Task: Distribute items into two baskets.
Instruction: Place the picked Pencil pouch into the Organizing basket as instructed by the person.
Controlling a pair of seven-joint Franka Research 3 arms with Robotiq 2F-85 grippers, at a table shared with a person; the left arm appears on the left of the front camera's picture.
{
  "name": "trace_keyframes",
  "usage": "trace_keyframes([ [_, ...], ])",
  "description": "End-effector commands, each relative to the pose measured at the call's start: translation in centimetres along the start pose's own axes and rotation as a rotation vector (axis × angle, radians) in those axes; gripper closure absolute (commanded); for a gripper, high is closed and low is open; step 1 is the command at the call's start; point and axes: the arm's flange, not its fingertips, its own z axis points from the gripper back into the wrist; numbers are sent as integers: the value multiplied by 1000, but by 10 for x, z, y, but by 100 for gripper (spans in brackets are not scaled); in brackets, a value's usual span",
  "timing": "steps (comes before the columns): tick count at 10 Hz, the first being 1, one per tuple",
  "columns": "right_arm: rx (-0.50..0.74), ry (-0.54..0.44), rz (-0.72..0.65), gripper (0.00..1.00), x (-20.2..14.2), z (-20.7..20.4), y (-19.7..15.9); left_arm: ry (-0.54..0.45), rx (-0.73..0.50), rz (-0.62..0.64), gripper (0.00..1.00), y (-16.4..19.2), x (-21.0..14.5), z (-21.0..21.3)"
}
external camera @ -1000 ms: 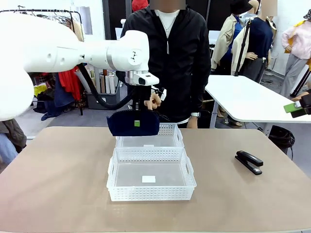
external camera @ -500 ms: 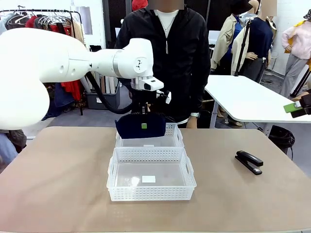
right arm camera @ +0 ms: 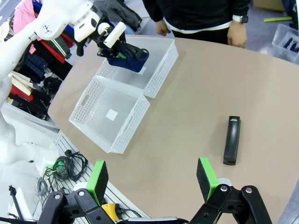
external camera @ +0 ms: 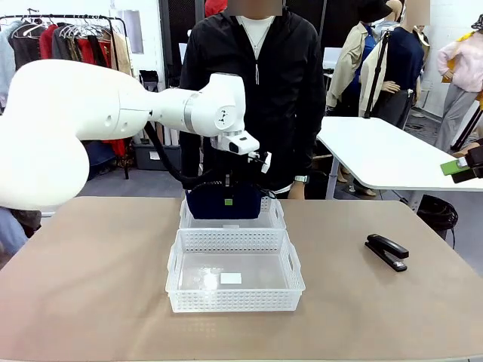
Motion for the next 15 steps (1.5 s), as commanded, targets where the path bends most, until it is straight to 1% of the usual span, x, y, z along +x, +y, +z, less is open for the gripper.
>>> trace_keyframes([
  [1,4,-5,16,0,1,0,-1,3,3,-38,100,11,6,-5],
  [4,4,-5,16,0,1,0,-1,-2,-42,-68,100,13,7,-26],
  [6,4,-5,16,0,1,0,-1,0,-92,-132,100,17,5,-40],
  [7,4,-5,16,0,1,0,-1,1,-97,-132,100,18,4,-43],
  [8,4,-5,16,0,1,0,-1,-16,-110,-127,98,19,2,-42],
  [10,4,-5,16,0,1,0,-1,-29,-124,-122,58,20,-1,-39],
  [11,4,-5,16,0,1,0,-1,-14,-128,-123,38,18,-3,-36],
  [13,4,-5,16,0,1,0,-1,-20,-124,-126,0,12,-7,-26],
  [15,4,-5,16,0,1,0,-1,-30,-119,-100,0,3,-14,-3],
])
